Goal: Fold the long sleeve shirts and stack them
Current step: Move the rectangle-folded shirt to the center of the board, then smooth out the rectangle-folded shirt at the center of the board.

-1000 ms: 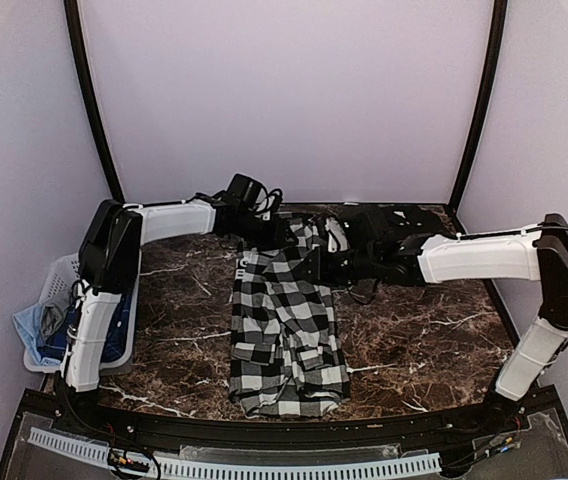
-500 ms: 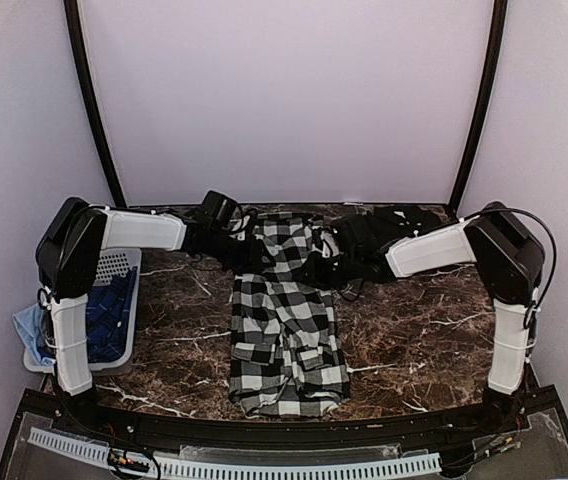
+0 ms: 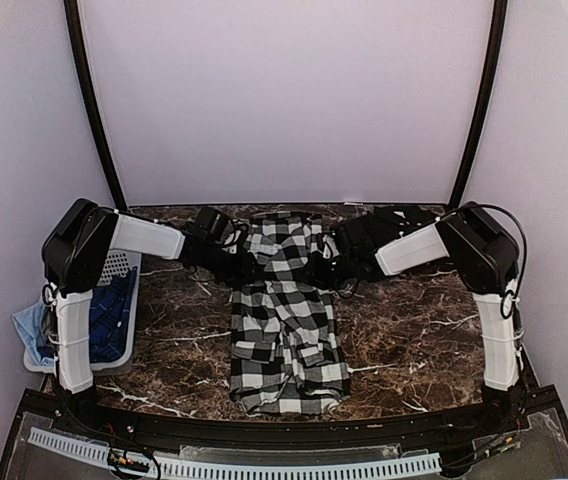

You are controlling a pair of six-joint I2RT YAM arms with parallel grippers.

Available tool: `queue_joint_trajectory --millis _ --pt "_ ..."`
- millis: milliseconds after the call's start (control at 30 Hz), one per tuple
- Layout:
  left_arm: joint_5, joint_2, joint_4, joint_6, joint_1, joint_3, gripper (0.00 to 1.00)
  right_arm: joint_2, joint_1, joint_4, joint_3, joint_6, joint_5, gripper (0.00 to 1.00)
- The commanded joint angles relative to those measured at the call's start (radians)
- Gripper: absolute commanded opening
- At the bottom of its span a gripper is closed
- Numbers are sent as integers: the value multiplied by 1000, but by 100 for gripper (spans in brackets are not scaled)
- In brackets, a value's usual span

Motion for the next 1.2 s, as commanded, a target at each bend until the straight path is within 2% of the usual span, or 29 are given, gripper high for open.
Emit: queue_joint_trajectory --millis 0,133,333,700,833,1033,1167 --pt "-19 56 -3 9 18 68 43 85 -25 9 75 3 -6 15" --pt "-34 110 -36 23 27 148 43 149 -41 -29 156 -1 -18 15" --pt "-41 159 -94 49 54 267 43 155 -62 -69 222 -12 -39 15" --pt "-7 117 -205 84 66 389 44 -54 -59 -102 114 -89 -26 19" --pt "-3 35 -225 54 65 337 44 -146 -45 -149 44 -135 -13 19" --pt "55 -151 -139 -25 65 64 43 -306 20 -164 -148 -166 -9 20" --pt "121 -257 -79 -72 50 -113 37 -379 84 -204 -250 -182 44 19"
